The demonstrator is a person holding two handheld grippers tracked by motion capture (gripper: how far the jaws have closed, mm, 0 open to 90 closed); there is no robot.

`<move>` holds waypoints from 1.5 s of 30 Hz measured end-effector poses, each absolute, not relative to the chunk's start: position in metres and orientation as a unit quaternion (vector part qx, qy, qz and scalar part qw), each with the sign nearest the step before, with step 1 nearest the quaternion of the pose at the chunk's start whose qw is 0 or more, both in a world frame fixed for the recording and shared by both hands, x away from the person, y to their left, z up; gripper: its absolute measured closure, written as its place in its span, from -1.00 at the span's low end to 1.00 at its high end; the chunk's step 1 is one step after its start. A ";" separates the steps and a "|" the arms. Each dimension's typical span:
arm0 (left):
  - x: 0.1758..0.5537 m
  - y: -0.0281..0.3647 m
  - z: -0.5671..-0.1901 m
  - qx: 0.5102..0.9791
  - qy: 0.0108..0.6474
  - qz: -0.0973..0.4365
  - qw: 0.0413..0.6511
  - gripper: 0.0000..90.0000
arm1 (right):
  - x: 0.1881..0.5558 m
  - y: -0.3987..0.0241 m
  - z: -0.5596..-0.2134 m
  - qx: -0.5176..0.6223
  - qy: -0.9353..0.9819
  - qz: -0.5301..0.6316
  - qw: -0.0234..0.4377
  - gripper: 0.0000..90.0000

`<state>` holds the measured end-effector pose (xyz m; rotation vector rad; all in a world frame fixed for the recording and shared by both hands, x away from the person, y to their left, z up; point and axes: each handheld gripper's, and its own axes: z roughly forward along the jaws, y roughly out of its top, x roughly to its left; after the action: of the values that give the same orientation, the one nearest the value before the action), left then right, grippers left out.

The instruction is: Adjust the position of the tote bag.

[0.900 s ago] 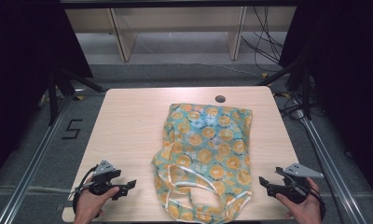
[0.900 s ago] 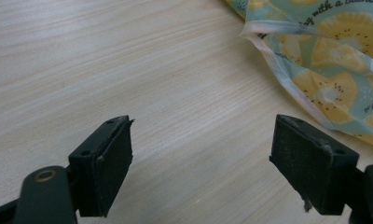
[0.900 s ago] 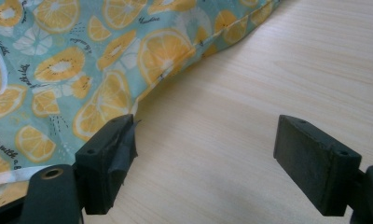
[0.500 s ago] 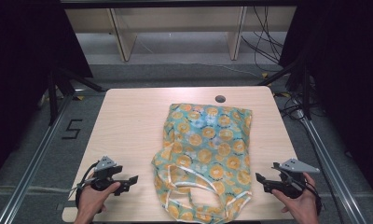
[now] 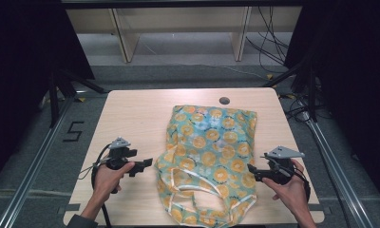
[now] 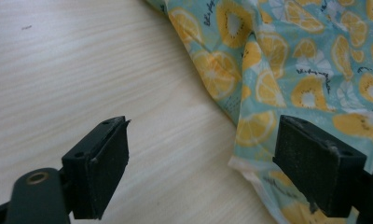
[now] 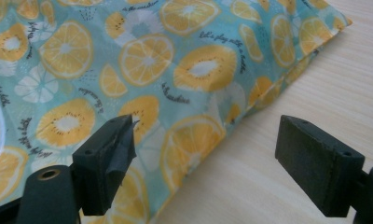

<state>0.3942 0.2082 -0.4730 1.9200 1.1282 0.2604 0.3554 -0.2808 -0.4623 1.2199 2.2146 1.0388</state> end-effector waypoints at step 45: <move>0.369 0.108 -0.509 0.880 0.276 0.002 0.387 0.99 | 0.404 -0.276 -0.474 0.423 0.826 0.315 0.197 1.00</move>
<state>0.3695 0.1075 -0.5092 2.2394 0.7032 0.0058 0.4045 -0.2758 -0.4741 1.1840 2.3131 0.8826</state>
